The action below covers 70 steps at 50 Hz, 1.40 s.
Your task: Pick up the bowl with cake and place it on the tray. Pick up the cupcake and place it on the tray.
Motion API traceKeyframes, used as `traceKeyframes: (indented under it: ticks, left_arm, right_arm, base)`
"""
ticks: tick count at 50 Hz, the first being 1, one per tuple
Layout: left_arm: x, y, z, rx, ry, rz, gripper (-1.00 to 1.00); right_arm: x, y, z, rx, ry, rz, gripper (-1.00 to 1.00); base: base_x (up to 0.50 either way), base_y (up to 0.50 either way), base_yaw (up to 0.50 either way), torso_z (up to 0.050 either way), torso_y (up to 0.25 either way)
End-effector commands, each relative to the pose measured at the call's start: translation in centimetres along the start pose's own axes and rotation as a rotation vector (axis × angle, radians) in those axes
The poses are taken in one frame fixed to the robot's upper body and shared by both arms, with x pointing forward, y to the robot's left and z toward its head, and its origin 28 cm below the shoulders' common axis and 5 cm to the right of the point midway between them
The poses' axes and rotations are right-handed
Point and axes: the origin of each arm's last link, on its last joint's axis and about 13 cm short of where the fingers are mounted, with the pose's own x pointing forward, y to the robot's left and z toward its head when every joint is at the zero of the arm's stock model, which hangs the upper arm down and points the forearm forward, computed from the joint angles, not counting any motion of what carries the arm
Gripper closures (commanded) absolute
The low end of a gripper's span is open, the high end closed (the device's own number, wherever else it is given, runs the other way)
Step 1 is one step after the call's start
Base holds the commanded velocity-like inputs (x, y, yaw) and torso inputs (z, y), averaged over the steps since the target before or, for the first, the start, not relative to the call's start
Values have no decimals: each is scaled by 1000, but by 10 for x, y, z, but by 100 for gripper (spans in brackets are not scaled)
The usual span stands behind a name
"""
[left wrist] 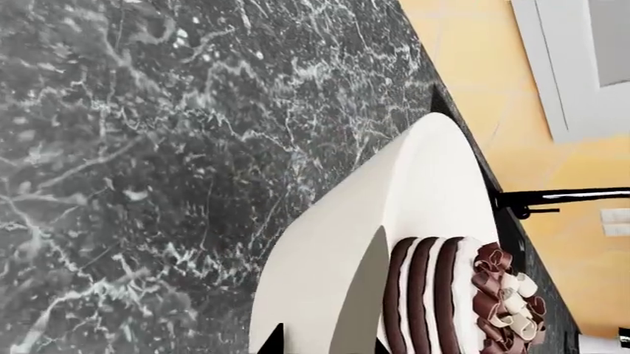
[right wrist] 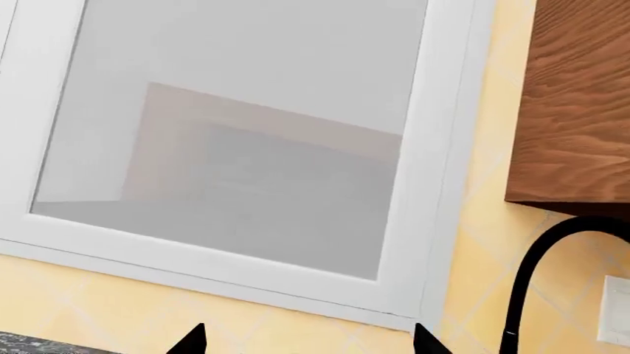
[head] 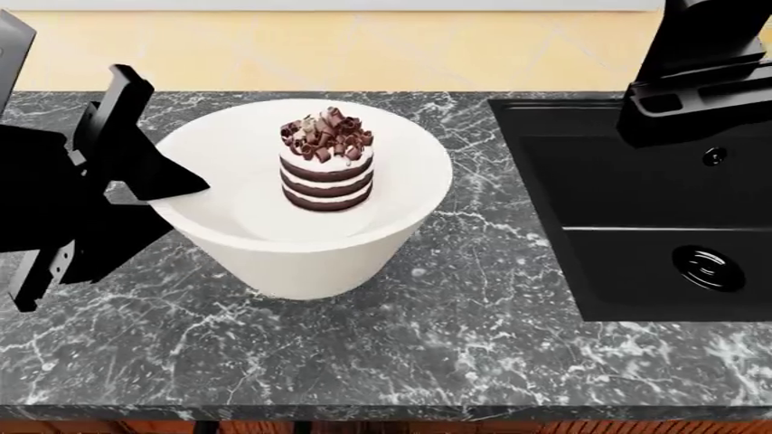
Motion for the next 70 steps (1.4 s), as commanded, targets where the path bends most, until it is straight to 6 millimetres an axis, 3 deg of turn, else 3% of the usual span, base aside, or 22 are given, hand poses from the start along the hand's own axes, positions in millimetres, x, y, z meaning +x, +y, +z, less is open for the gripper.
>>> traceKeyframes:
  ticks: [1, 70]
  left_arm:
    - [-9, -5, 3, -17, -40, -65, 100]
    - [-9, -5, 6, -36, -52, -77, 100]
  right_arm:
    - [0, 0, -1, 13, 6, -1, -100]
    - [1, 0, -2, 21, 8, 2, -100]
  base:
    - [-73, -500, 0, 0, 0]
    - [-72, -500, 0, 1, 1]
